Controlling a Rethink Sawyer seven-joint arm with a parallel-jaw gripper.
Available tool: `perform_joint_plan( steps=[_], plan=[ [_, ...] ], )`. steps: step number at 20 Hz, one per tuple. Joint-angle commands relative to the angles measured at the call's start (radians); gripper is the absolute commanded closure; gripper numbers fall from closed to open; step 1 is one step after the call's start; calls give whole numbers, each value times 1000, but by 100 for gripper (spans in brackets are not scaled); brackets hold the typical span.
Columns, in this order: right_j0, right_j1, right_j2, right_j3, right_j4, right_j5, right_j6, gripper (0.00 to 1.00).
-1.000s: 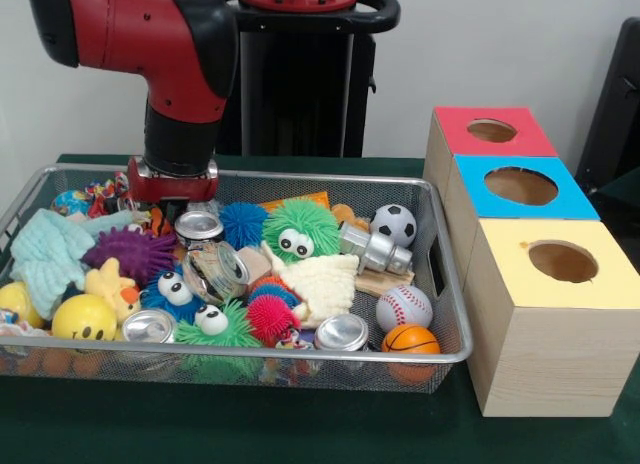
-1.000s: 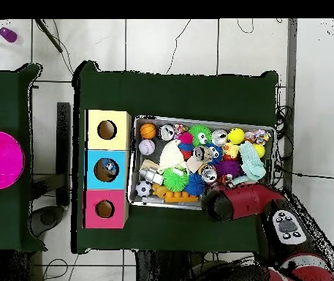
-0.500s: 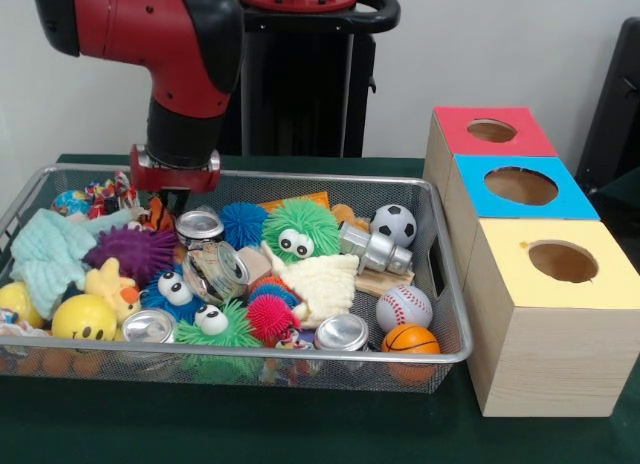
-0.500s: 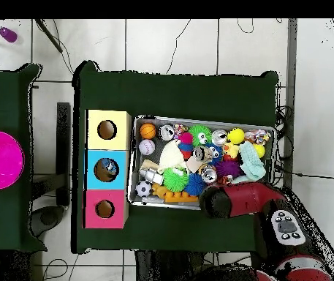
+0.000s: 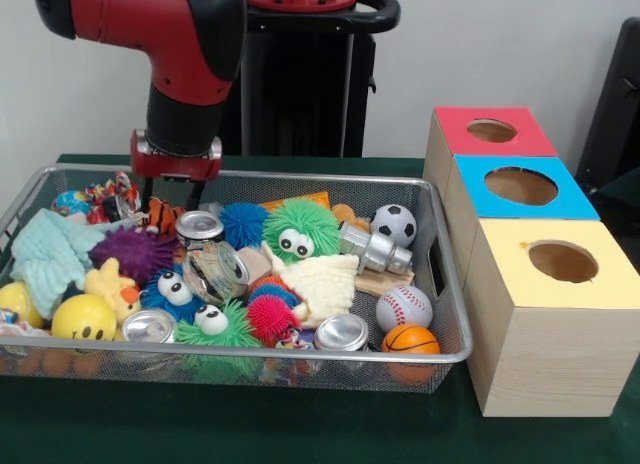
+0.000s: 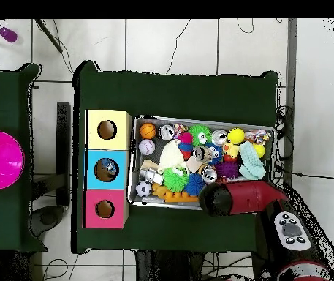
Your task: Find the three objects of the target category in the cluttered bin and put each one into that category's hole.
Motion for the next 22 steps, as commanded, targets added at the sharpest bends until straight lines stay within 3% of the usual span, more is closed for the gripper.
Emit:
perform_joint_plan(
  steps=[1,17,22],
  plan=[
    [-6,8,17,-8,41,109,36,0],
    [-11,13,11,-20,43,150,19,0],
    [-46,-33,37,15,131,238,16,0]
  ],
)
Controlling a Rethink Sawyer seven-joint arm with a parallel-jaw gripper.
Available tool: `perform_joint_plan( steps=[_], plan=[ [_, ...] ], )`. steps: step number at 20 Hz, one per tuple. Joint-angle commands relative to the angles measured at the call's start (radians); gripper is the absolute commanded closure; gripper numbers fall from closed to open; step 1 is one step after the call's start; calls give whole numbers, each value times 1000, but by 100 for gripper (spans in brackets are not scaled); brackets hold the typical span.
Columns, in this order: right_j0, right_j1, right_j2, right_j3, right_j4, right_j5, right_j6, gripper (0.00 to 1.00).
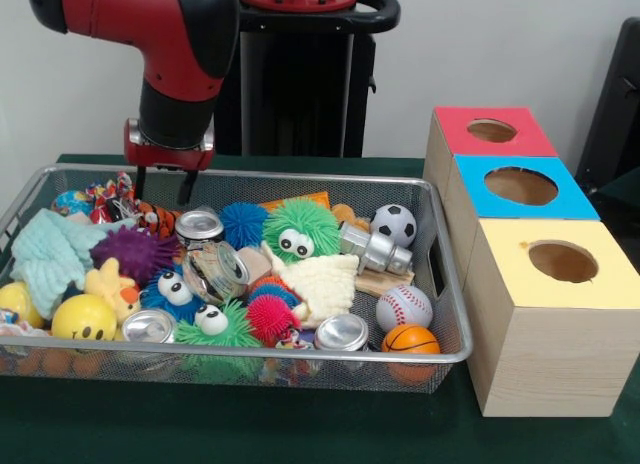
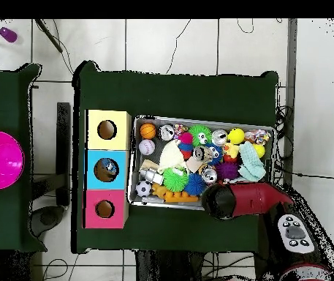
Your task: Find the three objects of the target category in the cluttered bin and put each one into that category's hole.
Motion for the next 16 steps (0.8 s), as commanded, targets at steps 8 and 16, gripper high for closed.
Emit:
perform_joint_plan(
  steps=[8,16],
  plan=[
    [-51,-26,66,5,183,216,29,0],
    [-60,-26,77,15,254,194,78,0]
  ],
)
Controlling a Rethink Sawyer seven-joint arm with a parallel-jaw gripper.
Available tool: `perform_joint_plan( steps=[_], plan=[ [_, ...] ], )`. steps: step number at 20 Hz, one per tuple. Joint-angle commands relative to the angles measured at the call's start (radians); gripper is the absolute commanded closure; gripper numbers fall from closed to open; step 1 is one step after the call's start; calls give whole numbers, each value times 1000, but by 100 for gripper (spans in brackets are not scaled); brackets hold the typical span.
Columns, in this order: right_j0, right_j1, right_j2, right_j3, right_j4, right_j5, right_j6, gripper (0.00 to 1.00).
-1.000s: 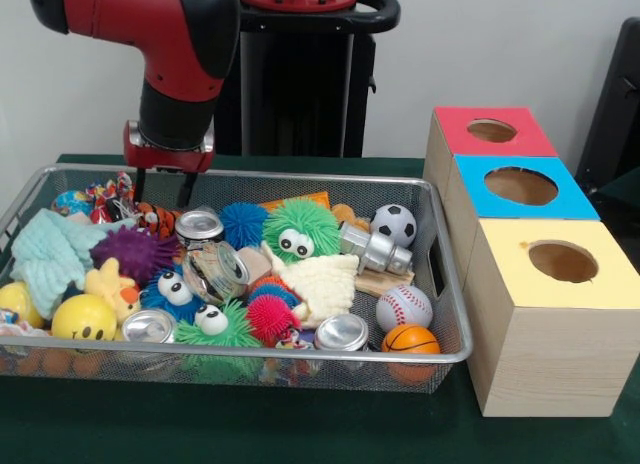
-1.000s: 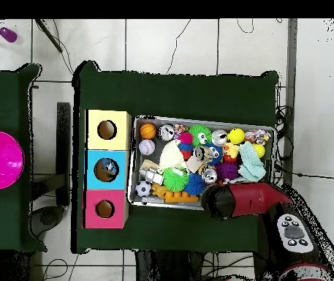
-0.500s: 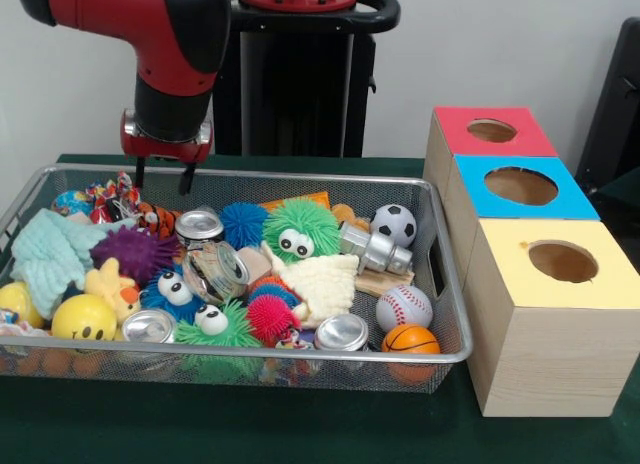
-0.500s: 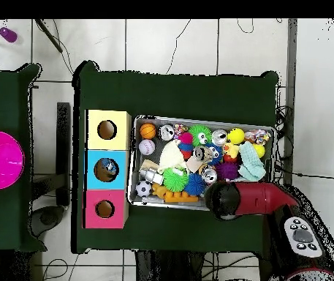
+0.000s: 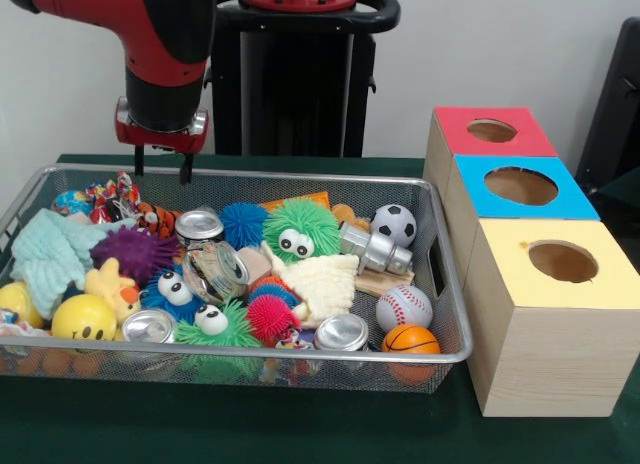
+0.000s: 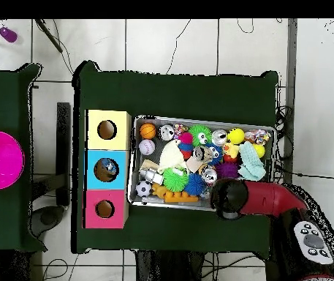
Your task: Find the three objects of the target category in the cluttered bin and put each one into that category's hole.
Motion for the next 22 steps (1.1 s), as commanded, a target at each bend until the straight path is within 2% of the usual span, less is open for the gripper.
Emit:
perform_joint_plan(
  steps=[1,3,7,12,16,22],
  plan=[
    [-20,11,76,22,99,39,89,0],
    [-17,13,76,38,116,9,109,0],
    [-20,4,90,76,136,-117,139,0],
    [-67,-10,142,130,194,-218,135,0],
    [-89,1,163,160,204,-260,114,0],
    [-120,58,195,188,210,-351,117,0]
  ],
)
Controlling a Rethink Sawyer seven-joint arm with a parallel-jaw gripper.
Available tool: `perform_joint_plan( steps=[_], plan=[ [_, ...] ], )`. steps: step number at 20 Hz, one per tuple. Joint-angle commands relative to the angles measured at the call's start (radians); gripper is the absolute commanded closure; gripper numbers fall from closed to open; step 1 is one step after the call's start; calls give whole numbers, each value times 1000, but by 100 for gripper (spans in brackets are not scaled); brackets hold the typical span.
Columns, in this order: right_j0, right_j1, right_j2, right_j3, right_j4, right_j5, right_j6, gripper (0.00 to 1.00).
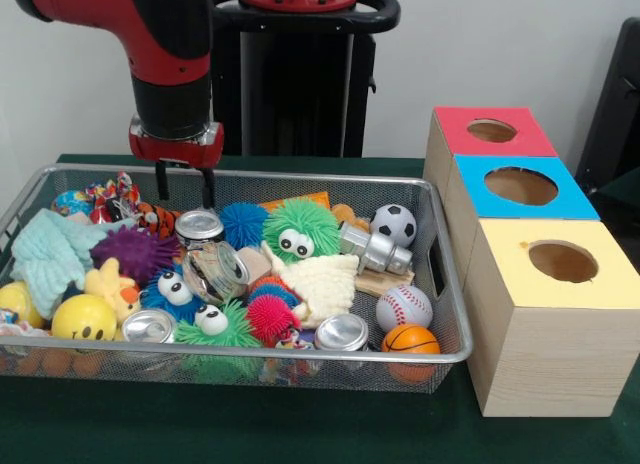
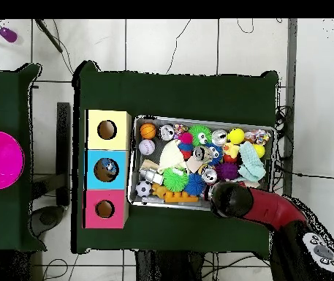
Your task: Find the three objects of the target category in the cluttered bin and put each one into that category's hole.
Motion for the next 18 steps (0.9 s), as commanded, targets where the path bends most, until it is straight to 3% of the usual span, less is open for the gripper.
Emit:
perform_joint_plan(
  steps=[1,7,12,18],
  plan=[
    [-31,65,132,76,48,-115,120,0],
    [-5,97,91,69,77,-111,174,0],
    [99,133,-43,26,136,-19,281,0],
    [193,168,-156,-20,225,27,340,0]
  ],
)
